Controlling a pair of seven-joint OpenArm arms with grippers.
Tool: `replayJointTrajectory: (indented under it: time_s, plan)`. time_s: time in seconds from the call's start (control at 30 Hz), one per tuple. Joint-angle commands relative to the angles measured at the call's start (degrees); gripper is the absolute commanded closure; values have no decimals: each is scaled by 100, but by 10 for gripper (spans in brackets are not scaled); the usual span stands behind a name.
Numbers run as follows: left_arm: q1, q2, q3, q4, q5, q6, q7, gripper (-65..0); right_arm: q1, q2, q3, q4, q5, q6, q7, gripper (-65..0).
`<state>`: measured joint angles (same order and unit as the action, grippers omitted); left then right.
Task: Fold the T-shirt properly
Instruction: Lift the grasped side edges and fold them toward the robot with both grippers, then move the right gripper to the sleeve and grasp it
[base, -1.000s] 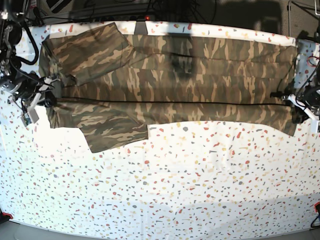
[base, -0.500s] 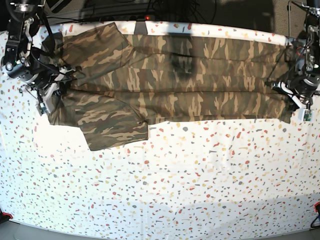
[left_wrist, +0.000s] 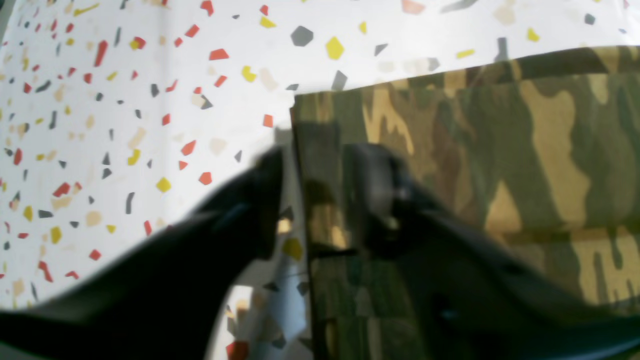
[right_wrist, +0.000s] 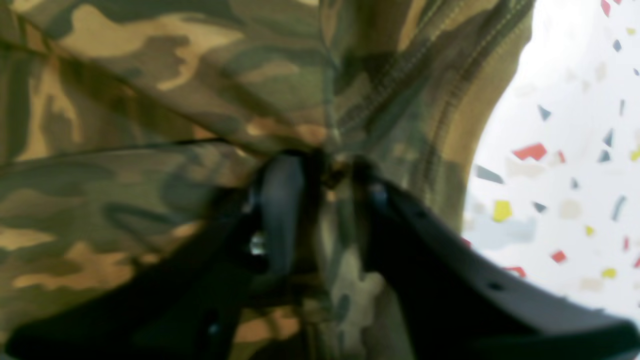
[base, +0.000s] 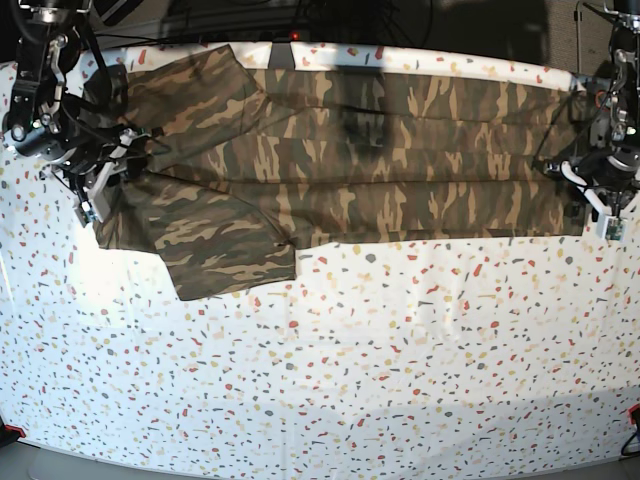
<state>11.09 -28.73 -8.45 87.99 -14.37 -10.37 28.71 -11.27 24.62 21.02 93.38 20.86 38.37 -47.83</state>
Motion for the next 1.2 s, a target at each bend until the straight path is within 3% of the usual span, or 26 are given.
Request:
replayJointTrajectory:
  time_s: [0.0, 0.1, 0.33, 0.5, 0.8, 0.87, 1.03, 1.17]
  plan:
    - [-66, -116, -63, 85, -2, 168, -133, -308, 105, 131, 50, 87, 170, -4, 105, -261]
    - [-70, -116, -63, 90, 0, 476, -133, -340, 297, 260, 50, 87, 533, -2, 105, -280]
    - [-81, -81, -63, 90, -7, 507, -260, -340, 1427, 372, -57, -17, 1270, -33, 85, -280]
    - [-79, -50, -63, 90, -22, 570, -302, -340, 2267, 348, -516, -763, 1235, -70, 50, -280]
    - [-79, -48, -61, 90, -66, 634, -302, -340, 4079, 348, -1716, -3224, 1202, -70, -249, -280]
    - [-76, -48, -61, 90, -66, 634, -302, -340, 4433, 345, -2041, -3674, 964, -72, -299, -280]
    - [-76, -48, -61, 90, -66, 634, -302, -340, 5025, 343, -2699, -4708, 614, -74, -164, -280]
    - [-79, -48, -61, 90, -66, 634, -304, -340, 5209, 212, -2865, -5281, 597, -76, -149, -280]
